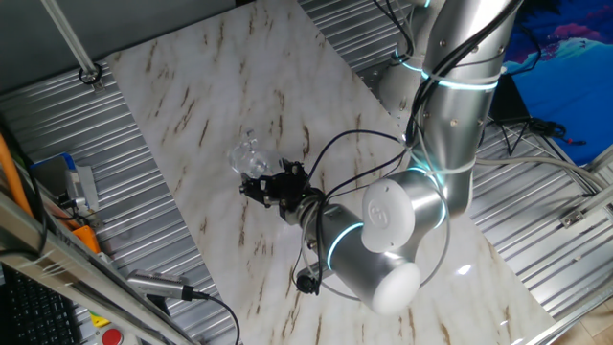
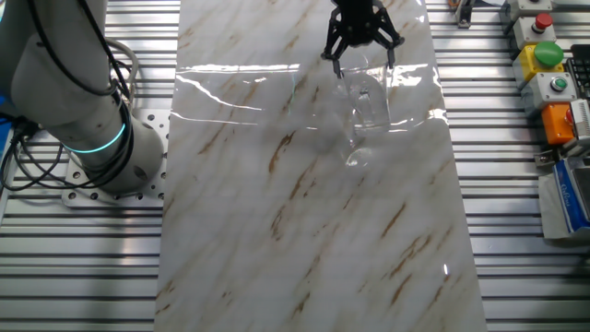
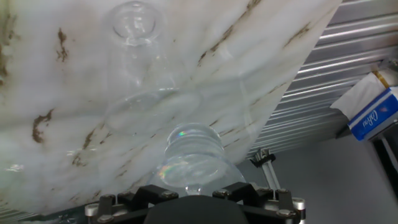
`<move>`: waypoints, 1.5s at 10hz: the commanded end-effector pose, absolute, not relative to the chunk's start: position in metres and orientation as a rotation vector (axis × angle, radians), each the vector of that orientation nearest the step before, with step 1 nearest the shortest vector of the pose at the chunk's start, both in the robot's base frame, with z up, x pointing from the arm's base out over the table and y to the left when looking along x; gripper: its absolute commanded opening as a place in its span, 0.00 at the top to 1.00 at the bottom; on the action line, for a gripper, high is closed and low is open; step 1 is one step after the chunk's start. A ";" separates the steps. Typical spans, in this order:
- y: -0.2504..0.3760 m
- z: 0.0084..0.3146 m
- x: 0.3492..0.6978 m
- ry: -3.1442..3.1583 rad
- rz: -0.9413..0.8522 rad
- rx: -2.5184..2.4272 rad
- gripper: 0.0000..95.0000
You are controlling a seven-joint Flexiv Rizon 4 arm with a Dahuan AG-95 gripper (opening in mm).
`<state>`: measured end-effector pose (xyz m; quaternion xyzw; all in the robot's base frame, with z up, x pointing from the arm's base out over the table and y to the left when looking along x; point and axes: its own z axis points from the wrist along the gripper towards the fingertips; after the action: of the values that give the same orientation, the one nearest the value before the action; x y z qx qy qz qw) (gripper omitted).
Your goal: Pour the water from one cup into another empty cup
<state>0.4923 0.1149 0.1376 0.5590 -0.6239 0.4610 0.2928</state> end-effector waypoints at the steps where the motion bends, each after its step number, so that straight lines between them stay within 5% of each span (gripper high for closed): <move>1: 0.114 0.138 0.492 -1.659 1.251 1.470 1.00; 15: 0.122 0.131 0.492 -1.646 1.276 1.447 1.00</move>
<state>0.4914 0.1222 0.1312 0.5456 -0.6181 0.4809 0.2983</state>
